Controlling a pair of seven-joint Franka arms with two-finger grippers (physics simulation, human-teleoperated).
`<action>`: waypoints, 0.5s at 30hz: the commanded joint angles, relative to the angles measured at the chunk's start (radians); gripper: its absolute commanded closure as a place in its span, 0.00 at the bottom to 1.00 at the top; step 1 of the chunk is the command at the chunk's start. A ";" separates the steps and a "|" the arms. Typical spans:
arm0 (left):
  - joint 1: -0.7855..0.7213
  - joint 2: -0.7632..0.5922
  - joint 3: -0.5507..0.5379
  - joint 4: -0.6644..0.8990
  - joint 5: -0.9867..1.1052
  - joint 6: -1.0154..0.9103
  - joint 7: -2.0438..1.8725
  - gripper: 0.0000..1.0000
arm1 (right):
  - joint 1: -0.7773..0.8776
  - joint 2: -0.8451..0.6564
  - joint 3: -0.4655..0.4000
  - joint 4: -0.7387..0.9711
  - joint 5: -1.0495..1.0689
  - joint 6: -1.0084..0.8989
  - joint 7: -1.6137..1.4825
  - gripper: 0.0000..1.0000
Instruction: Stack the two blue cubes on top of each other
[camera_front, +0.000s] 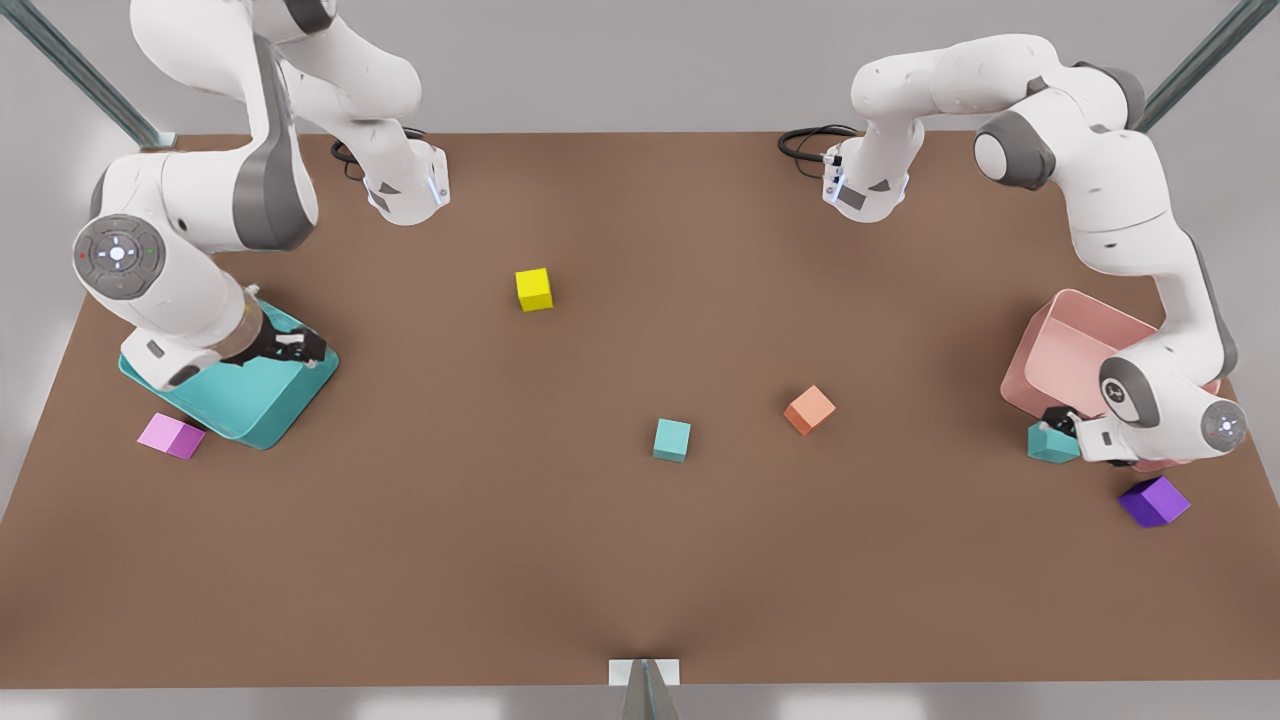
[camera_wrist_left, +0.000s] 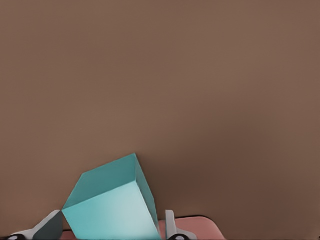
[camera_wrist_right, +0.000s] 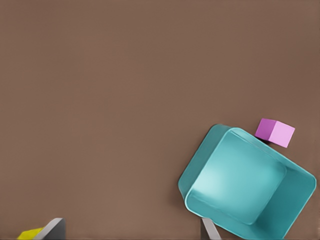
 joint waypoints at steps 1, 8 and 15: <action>0.002 0.002 0.000 -0.003 0.000 0.001 -0.084 0.00 | 0.005 0.008 0.001 0.010 -0.012 -0.042 -0.232 0.00; 0.013 0.029 0.000 -0.003 -0.003 0.003 -0.090 0.00 | 0.020 0.022 0.004 0.011 -0.029 -0.044 -0.231 0.00; 0.014 0.051 0.000 -0.003 -0.008 0.003 -0.092 0.00 | 0.017 0.023 0.004 0.016 -0.029 -0.044 -0.232 0.00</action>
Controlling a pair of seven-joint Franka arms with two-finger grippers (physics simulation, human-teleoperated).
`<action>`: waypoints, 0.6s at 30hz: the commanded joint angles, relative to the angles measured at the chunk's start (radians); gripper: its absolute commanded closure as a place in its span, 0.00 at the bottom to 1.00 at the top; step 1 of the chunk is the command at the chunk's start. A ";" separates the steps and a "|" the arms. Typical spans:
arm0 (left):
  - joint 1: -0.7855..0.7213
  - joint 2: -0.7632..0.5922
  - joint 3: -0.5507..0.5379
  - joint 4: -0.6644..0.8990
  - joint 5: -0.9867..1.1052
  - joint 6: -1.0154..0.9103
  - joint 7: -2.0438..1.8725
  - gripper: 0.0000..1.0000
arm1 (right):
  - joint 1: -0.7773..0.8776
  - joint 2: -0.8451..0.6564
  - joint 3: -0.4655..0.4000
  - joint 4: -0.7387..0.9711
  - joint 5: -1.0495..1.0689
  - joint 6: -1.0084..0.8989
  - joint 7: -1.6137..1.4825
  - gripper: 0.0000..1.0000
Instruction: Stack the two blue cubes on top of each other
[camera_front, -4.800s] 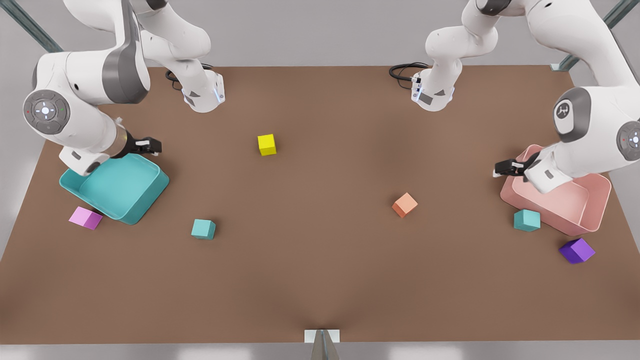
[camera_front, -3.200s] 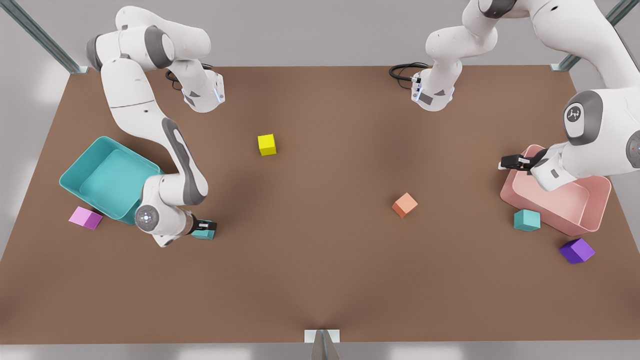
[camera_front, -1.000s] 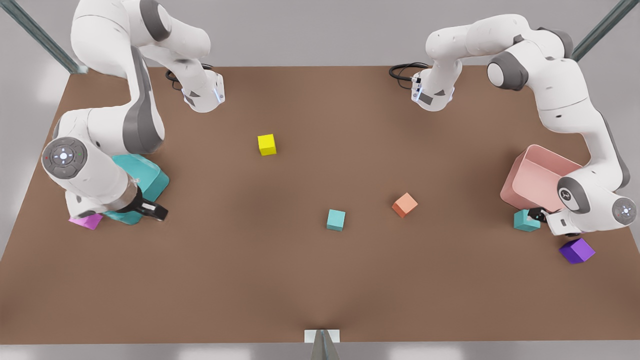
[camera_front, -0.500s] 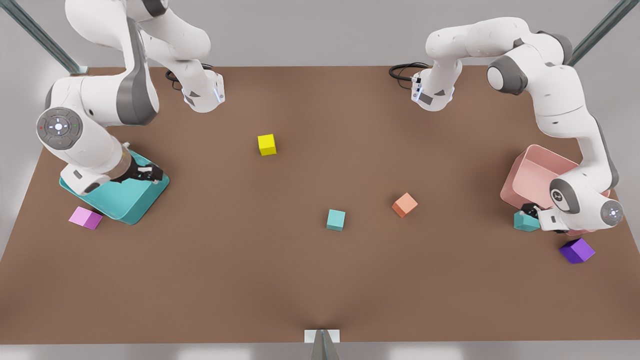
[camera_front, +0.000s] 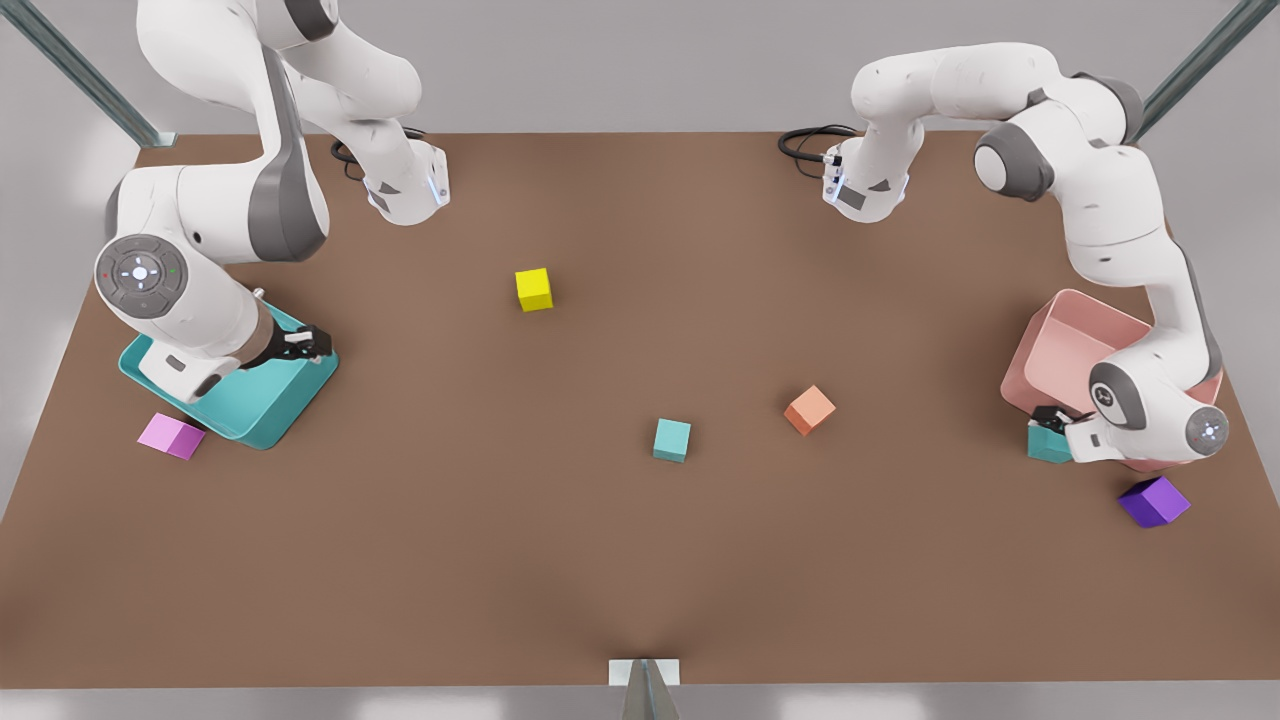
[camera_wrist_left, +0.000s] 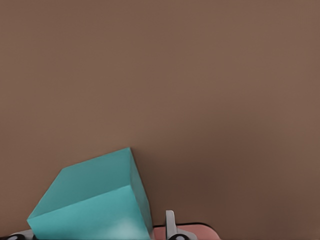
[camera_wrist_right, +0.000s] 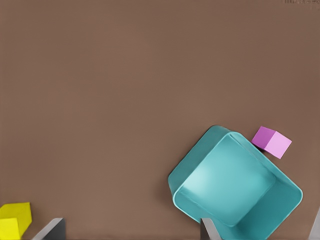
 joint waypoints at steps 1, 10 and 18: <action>0.000 0.000 0.000 0.000 -0.002 0.000 -0.060 0.03 | -0.001 -0.001 0.000 0.001 -0.001 -0.004 -0.101 0.00; -0.122 -0.095 0.000 0.000 0.004 -0.010 -0.321 0.32 | 0.002 -0.001 0.000 0.001 0.001 -0.006 -0.101 0.00; -0.762 -0.305 -0.063 0.063 -0.015 -0.283 -1.500 0.32 | -0.001 -0.001 0.000 0.009 -0.001 -0.007 -0.110 0.00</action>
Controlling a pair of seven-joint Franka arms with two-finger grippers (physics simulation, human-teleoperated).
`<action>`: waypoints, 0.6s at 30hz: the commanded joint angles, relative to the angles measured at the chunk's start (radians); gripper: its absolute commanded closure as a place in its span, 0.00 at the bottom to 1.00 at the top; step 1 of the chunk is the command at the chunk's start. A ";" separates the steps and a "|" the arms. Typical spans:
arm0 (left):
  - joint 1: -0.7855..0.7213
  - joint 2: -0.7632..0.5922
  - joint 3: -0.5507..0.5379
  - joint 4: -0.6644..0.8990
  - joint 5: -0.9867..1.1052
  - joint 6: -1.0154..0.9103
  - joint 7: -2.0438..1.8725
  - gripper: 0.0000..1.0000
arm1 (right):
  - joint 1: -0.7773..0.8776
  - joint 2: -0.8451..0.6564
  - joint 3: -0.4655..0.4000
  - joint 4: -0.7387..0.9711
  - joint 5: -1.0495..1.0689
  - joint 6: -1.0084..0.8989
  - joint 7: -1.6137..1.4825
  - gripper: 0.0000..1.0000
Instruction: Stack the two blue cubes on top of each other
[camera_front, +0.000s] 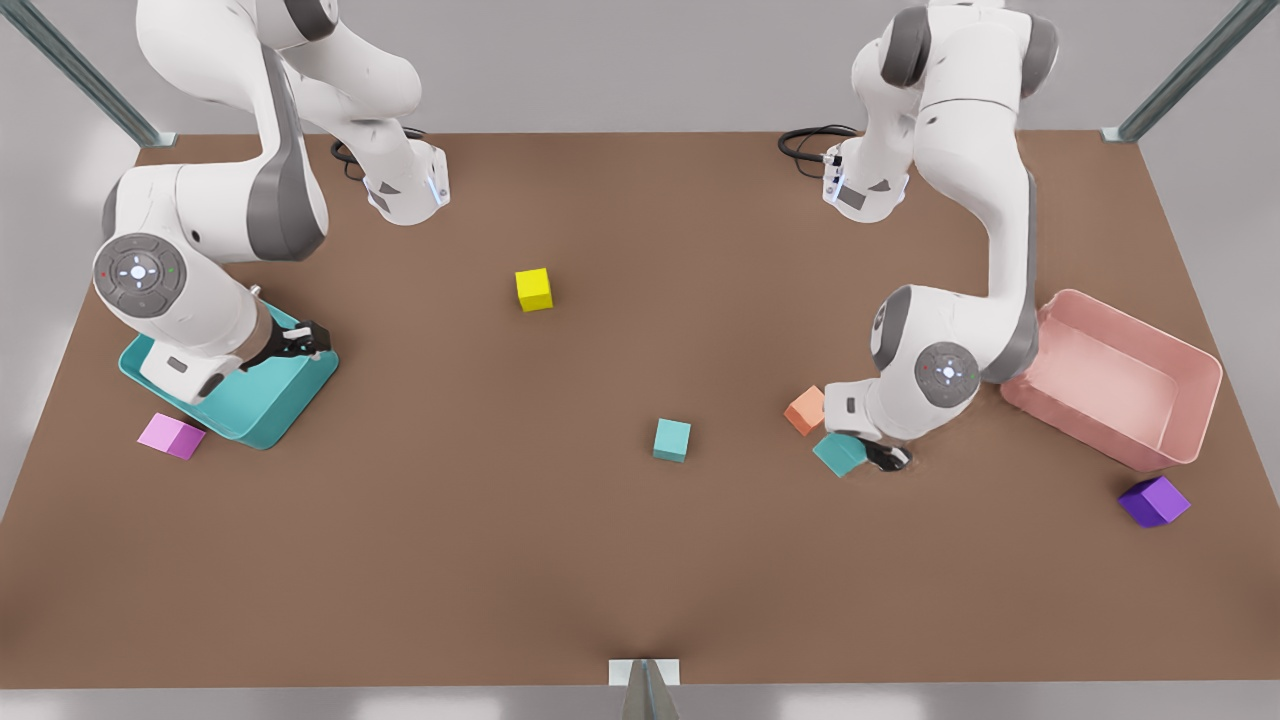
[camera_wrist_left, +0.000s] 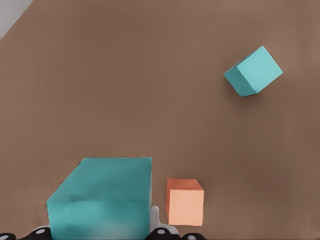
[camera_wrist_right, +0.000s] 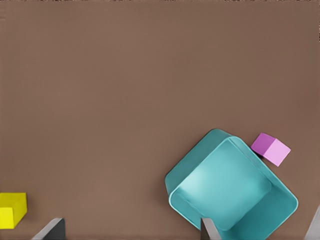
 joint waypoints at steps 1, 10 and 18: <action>-0.108 0.074 -0.006 0.059 -0.030 -0.119 -1.148 0.32 | -0.002 -0.001 -0.001 0.003 0.000 -0.001 -0.046 0.00; -0.179 0.335 -0.086 0.270 -0.192 0.057 -1.275 0.32 | 0.001 -0.001 -0.001 0.001 0.000 -0.012 -0.044 0.00; -0.184 0.357 -0.086 0.276 -0.189 0.065 -1.272 0.32 | 0.001 -0.001 -0.001 0.001 0.002 -0.014 -0.044 0.00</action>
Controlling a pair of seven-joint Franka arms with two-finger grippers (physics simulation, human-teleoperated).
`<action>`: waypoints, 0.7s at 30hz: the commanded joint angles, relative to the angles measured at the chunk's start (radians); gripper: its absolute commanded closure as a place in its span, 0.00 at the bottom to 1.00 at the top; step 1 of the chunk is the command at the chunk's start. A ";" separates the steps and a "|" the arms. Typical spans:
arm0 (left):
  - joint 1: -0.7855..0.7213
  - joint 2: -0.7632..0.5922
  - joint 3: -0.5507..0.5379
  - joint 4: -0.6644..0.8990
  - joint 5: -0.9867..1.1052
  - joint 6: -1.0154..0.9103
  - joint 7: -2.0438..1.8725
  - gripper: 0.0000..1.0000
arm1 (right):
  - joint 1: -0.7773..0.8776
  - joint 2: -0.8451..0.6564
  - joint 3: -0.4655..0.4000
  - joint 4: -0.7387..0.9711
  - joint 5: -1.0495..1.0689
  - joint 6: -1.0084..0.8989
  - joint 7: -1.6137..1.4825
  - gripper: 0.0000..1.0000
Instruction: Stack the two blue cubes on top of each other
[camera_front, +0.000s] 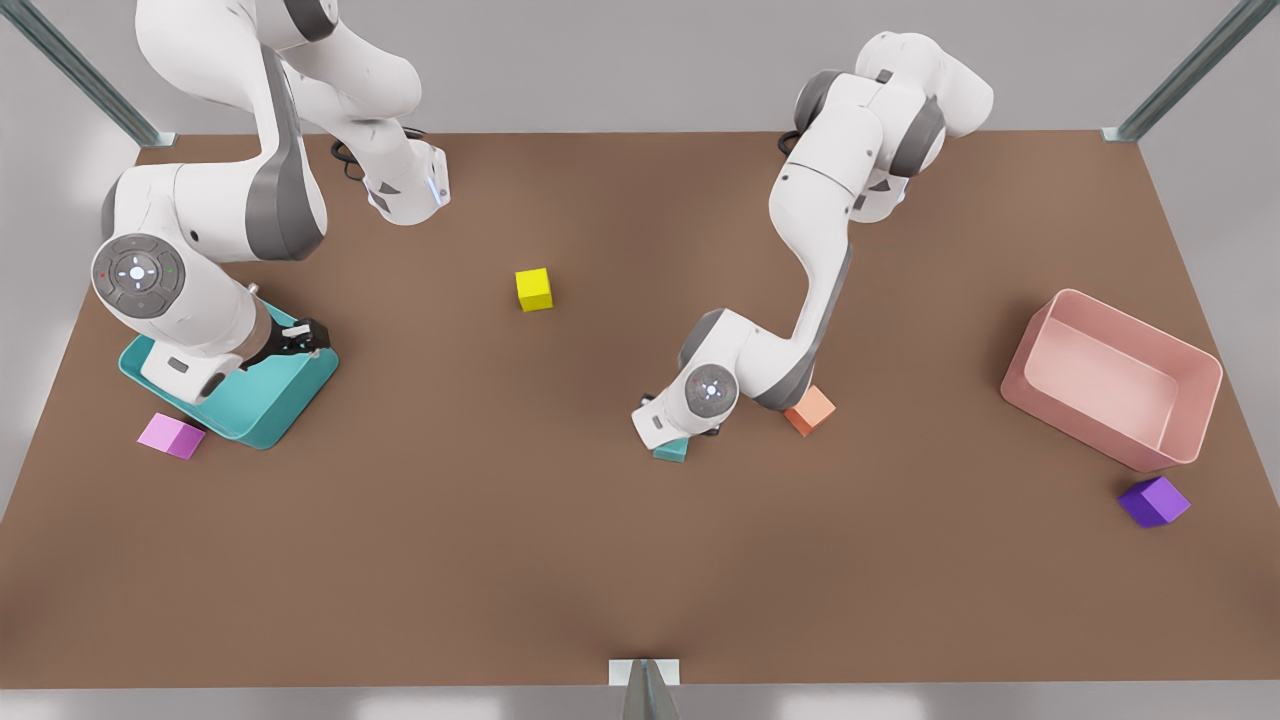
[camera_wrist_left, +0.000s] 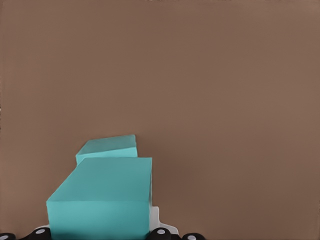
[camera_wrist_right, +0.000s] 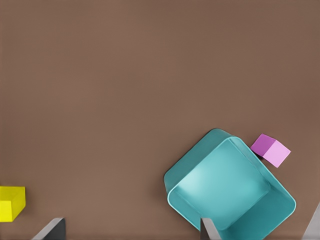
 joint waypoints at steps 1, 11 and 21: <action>-0.001 -0.001 0.000 -0.001 -0.005 0.012 -0.470 0.32 | 0.000 -0.002 0.000 0.000 0.001 -0.002 -0.016 0.00; -0.001 0.007 0.000 -0.002 -0.004 0.014 -0.470 0.00 | 0.002 0.000 0.002 0.002 0.001 -0.002 -0.014 0.00; -0.004 -0.023 0.000 -0.002 -0.001 -0.040 -0.488 0.00 | 0.000 0.000 0.002 0.002 -0.001 -0.004 -0.014 0.00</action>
